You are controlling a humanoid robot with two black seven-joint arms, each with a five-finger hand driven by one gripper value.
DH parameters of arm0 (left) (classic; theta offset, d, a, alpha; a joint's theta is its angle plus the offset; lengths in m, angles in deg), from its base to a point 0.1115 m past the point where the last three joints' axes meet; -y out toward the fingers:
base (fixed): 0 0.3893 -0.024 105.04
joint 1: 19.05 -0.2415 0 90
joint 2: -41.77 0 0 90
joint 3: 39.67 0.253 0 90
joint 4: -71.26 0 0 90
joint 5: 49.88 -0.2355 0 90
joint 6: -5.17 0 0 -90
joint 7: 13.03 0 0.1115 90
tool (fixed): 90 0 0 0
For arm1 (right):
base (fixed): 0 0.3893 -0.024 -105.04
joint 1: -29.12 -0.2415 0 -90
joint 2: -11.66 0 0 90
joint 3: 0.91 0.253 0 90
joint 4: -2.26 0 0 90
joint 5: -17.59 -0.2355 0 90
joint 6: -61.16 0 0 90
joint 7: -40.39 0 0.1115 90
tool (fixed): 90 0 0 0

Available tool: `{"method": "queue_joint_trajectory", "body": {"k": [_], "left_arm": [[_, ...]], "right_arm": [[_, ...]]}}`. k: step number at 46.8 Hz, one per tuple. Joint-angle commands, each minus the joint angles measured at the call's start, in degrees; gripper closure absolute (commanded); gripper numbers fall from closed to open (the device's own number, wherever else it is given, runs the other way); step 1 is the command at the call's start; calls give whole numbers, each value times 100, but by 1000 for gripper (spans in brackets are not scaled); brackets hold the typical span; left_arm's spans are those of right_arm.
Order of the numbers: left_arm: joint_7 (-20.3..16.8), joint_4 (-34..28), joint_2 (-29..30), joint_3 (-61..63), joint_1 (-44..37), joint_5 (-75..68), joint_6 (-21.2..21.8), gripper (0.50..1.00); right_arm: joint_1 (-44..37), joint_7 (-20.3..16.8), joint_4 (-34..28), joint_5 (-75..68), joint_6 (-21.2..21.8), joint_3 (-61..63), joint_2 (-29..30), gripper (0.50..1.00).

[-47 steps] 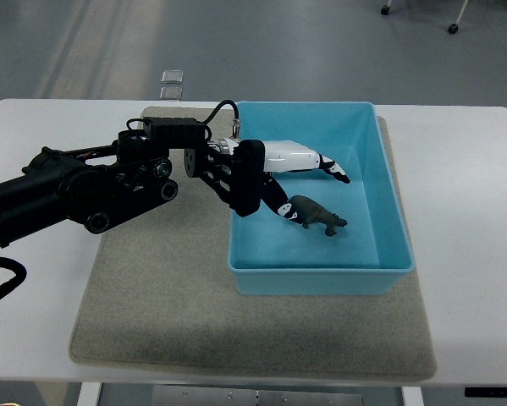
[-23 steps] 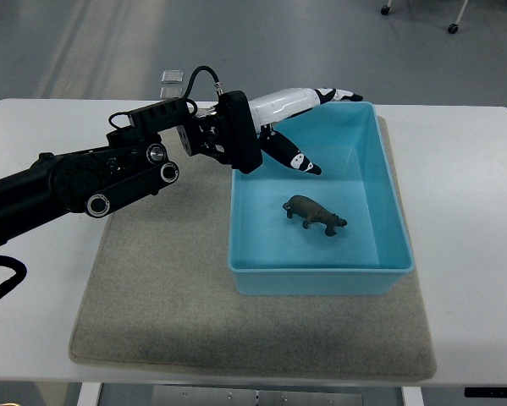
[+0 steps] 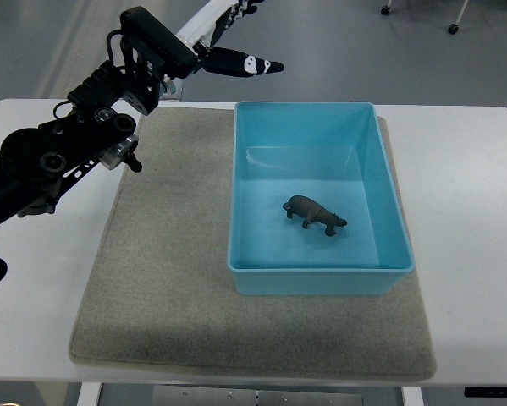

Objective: Place brown hippo in blue box with left hand

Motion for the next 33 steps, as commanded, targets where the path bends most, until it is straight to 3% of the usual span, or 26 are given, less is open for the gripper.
{"method": "queue_joint_trajectory", "body": {"k": [1,11,33], "left_arm": [[2,-298,30,-105,-21,554,51,508],[2,-1125,109,-166,-38,2180,52,508],[2,-1494,189,-439,-364,3578,-28,506]], "right_arm": [[0,0,-3,0,0,0,0,564],[0,0,-3,0,0,0,0,564],[0,0,-3,0,0,0,0,564]]}}
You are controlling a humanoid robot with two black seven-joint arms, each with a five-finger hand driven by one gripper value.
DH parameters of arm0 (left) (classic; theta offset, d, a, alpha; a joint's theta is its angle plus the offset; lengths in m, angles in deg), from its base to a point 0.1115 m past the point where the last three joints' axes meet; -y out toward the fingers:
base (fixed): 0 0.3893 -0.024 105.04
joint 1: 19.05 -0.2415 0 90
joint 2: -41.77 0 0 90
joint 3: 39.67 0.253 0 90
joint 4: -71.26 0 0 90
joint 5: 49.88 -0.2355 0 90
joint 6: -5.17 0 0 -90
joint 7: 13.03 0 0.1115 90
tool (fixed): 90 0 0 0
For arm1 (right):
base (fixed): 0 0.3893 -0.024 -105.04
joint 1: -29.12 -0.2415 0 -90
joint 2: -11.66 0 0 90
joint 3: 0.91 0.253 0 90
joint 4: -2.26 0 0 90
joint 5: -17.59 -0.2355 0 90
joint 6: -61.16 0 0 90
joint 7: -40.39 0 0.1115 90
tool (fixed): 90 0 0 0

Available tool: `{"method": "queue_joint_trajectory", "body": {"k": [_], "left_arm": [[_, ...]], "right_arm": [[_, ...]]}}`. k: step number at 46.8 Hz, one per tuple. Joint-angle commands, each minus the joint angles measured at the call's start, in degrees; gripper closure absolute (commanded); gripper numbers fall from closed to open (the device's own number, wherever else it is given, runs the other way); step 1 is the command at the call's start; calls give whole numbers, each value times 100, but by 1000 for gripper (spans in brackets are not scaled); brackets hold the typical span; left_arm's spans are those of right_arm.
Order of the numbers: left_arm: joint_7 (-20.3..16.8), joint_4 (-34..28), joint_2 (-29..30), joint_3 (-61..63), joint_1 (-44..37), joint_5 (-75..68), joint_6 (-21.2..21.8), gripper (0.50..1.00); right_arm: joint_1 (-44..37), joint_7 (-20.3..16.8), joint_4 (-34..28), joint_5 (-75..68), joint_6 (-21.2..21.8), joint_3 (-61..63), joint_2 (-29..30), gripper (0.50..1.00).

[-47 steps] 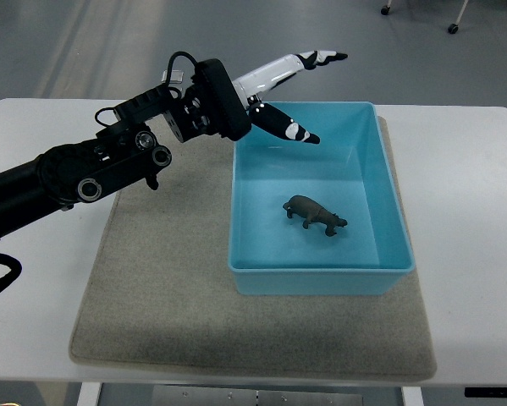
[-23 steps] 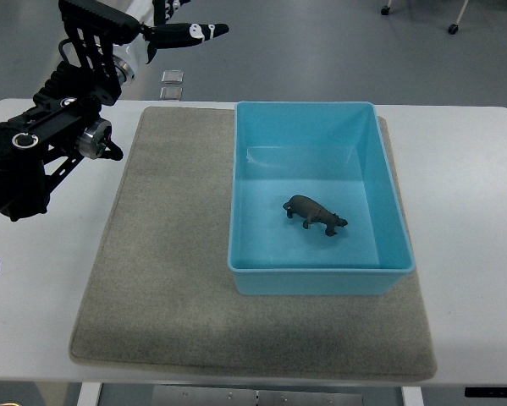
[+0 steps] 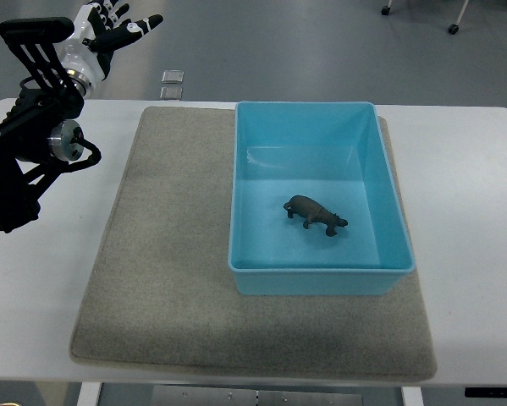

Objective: Place brown hippo in blue box with left hand

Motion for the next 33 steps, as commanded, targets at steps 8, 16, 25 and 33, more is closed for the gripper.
{"method": "queue_joint_trajectory", "body": {"k": [8,16,25,33], "left_arm": [[26,-73,-1,56,-190,130,-91,506],[-1,-64,-1,12,-392,130,-513,506],[-18,-73,-1,-41,-560,147,-566,504],[-80,-72,-53,-50,-665,156,-469,504]], "right_arm": [[0,0,-1,0,0,0,0,564],[0,0,8,0,0,0,0,564],[0,0,-1,0,0,0,0,564],[0,0,-1,0,0,0,0,564]]}}
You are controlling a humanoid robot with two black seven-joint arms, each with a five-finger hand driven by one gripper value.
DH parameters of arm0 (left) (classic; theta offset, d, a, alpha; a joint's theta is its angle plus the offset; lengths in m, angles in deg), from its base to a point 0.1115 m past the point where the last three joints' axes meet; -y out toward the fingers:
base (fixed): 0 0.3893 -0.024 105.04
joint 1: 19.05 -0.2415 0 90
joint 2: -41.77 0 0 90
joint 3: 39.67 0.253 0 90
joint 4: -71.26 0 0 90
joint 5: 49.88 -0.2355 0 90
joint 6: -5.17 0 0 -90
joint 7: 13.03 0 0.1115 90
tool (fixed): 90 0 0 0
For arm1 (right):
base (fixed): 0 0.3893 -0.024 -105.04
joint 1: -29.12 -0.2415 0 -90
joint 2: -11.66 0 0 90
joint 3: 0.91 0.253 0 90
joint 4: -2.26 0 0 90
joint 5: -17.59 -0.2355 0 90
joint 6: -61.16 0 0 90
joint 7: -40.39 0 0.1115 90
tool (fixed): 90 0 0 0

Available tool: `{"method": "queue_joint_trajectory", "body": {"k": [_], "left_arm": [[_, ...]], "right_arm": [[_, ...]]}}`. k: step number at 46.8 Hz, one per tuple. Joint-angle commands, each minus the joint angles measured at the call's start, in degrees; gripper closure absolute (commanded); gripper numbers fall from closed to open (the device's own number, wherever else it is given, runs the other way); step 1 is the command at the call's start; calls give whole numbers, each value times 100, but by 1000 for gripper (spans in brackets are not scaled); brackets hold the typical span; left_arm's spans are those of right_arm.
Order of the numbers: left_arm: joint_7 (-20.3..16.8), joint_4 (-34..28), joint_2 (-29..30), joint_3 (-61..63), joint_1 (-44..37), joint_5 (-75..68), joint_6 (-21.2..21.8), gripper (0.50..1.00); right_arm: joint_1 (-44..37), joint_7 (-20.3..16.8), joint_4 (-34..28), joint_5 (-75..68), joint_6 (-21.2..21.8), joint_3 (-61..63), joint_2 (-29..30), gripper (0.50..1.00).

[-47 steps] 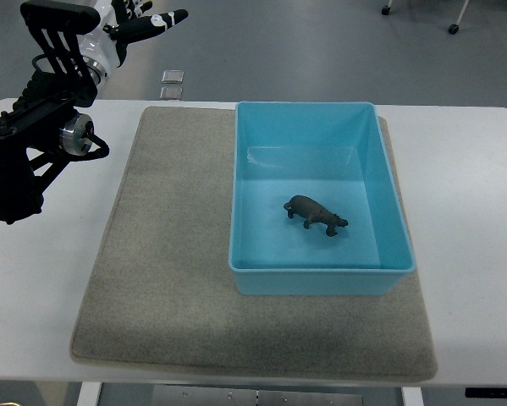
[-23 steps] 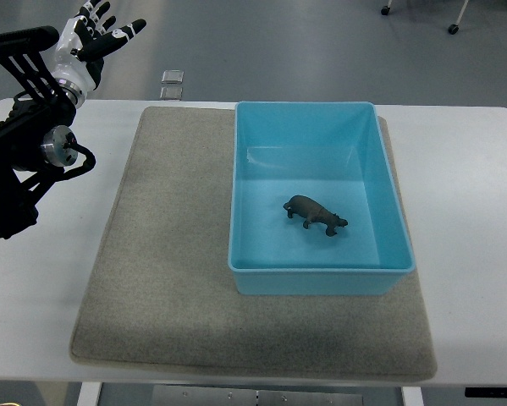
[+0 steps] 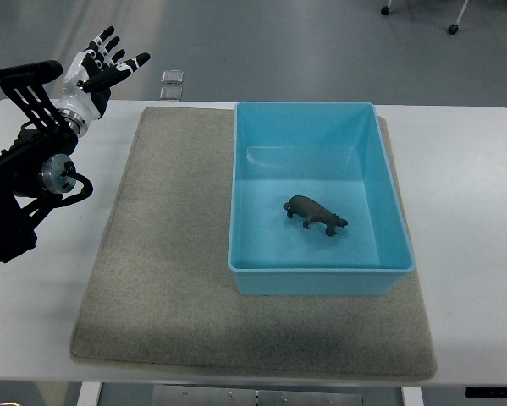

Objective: Place brown hippo in blue box with left hand

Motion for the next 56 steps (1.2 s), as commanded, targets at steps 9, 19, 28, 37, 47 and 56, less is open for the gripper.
{"method": "queue_joint_trajectory", "body": {"k": [9,19,28,37,47,56], "left_arm": [[-17,-4,-81,-430,-224,0,45,504],[-17,5,-81,-562,-312,0,36,504],[-17,-4,-81,-571,-321,0,-25,501],[-17,5,-186,-562,-321,0,-25,504],[-17,40,-248,-553,-321,0,-17,501],[-17,40,-327,-562,-321,0,1,504]], "right_arm": [[0,0,-2,0,0,0,0,564],[0,0,7,0,0,0,0,564],[0,0,-2,0,0,0,0,564],[0,0,7,0,0,0,0,564],[0,0,-2,0,0,0,0,564],[0,0,-2,0,0,0,0,564]]}}
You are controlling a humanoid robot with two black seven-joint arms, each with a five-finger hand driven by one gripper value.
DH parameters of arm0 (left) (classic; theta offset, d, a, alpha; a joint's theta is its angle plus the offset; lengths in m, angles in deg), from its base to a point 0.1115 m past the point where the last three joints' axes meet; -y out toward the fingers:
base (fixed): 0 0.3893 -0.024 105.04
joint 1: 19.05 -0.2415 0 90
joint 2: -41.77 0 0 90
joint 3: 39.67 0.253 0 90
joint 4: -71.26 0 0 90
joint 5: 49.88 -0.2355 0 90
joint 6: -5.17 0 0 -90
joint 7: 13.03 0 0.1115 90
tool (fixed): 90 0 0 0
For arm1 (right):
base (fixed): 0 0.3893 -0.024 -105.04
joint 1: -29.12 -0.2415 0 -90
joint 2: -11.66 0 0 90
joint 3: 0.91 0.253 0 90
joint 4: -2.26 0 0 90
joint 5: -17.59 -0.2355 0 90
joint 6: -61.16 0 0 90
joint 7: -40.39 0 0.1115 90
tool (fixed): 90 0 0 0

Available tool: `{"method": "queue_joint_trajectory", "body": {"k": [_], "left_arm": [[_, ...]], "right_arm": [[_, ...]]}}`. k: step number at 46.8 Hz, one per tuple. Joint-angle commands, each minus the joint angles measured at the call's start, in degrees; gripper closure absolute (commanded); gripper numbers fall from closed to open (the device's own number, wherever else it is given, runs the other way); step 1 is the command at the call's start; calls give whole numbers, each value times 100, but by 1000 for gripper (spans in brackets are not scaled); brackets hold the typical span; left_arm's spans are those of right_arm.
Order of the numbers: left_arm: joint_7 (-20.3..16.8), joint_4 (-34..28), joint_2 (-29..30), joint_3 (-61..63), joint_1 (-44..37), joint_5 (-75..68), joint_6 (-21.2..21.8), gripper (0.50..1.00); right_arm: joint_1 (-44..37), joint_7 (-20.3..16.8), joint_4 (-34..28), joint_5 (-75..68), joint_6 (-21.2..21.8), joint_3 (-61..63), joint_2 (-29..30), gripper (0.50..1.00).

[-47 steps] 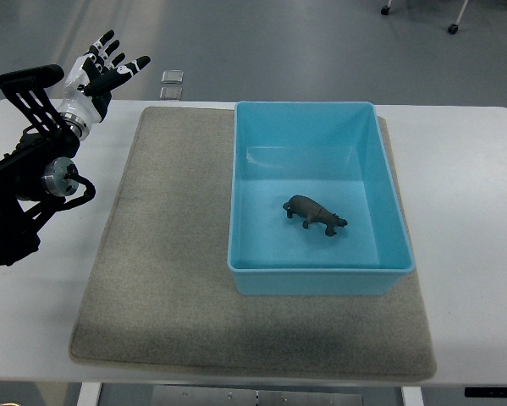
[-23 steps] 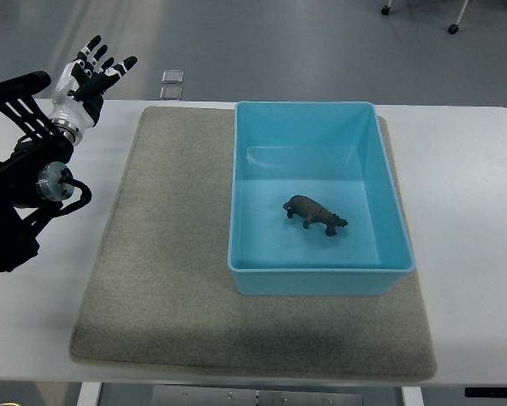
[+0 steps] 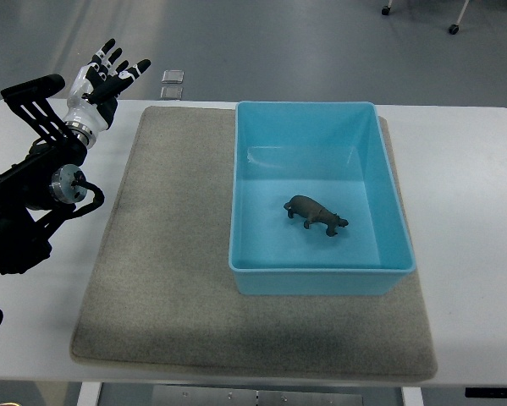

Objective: Place brown hippo in blue box with left hand

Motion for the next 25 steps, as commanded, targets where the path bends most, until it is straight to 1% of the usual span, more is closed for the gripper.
{"method": "queue_joint_trajectory", "body": {"k": [1,6,25], "left_arm": [[1,-2,-17,-8,-8,0,15,504],[1,-2,-44,-8,-8,0,24,504],[1,-11,-79,1,-8,0,41,501]], "right_arm": [[-1,0,-1,-9,8,9,0,564],[-1,0,-63,9,70,9,0,564],[-18,0,-72,44,79,0,0,564]]}}
